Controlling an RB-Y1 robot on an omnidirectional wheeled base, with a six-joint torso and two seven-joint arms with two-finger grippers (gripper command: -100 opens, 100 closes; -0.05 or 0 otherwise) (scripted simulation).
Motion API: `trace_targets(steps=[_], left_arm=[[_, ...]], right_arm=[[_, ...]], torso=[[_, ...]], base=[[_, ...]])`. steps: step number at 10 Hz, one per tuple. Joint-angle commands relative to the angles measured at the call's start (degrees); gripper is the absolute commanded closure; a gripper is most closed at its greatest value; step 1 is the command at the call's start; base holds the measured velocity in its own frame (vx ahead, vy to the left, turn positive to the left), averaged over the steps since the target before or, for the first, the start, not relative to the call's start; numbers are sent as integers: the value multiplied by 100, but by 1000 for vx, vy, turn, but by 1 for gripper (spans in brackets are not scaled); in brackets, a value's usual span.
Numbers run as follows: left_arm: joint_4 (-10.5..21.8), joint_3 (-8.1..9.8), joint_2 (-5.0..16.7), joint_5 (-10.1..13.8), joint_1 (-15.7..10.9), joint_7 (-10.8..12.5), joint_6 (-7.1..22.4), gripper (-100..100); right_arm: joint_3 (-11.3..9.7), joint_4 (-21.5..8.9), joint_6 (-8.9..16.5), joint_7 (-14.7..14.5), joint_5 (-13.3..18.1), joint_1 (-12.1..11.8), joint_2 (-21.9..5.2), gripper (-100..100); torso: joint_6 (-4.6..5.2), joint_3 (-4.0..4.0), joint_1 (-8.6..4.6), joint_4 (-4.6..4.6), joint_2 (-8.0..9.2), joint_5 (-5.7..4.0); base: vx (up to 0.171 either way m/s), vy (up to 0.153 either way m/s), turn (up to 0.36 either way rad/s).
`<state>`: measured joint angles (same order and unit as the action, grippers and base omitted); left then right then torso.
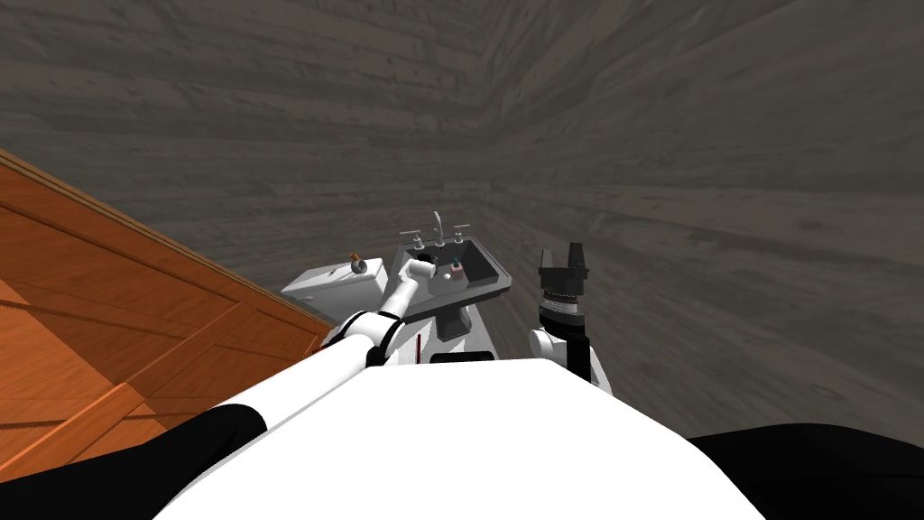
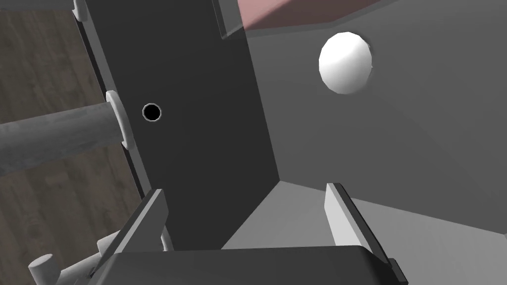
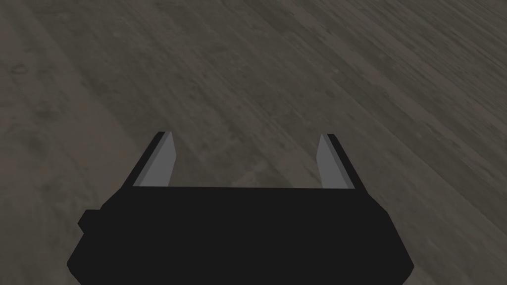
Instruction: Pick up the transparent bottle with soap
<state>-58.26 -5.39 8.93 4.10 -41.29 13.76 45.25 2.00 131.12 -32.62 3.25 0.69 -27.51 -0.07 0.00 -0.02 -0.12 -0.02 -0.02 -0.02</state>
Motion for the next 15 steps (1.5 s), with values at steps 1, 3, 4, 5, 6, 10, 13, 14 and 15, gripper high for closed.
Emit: trace_targets(steps=[1,3,4,5,6,10,13,14,15], left_arm=[[240,9,-15,8,-228,27,247,-100],[567,27,-81,-8,-543,86,516,-100],[762,46,-152,-25,-745,144,717,-100],[880,46,-152,-25,-849,144,772,-100],[1054,67,-224,-43,-1045,203,1008,-100],[1692,114,-371,-83,-1667,317,1441,-100],[1971,138,-447,-104,-1973,372,1629,-100],[2197,164,-527,-124,-2194,425,1798,-100],[2198,164,-527,-124,-2217,425,1798,-100]], right_arm=[[0,0,0,0,0,0,0,0],[0,0,0,0,0,0,0,0],[0,0,0,0,0,0,0,0],[0,0,0,0,0,0,0,0],[0,0,0,0,0,0,0,0],[0,0,0,0,0,0,0,0],[0,0,0,0,0,0,0,0],[0,0,0,0,0,0,0,0],[0,0,0,0,0,0,0,0]], torso=[[0,0,0,0,0,0],[-1,0,2,0,0,0],[0,0,3,0,1,1],[-1,1,3,0,1,0],[0,1,3,0,1,1],[-1,0,4,-1,0,1],[-1,-2,6,-1,-3,1],[-1,-2,6,-1,-3,2],[-1,-2,4,-1,-4,1]], base=[[5,-21,22],[7,-20,31],[5,-20,39],[6,-19,18],[8,-19,40],[10,-17,18],[18,-11,12],[24,-16,16],[21,-13,5]])
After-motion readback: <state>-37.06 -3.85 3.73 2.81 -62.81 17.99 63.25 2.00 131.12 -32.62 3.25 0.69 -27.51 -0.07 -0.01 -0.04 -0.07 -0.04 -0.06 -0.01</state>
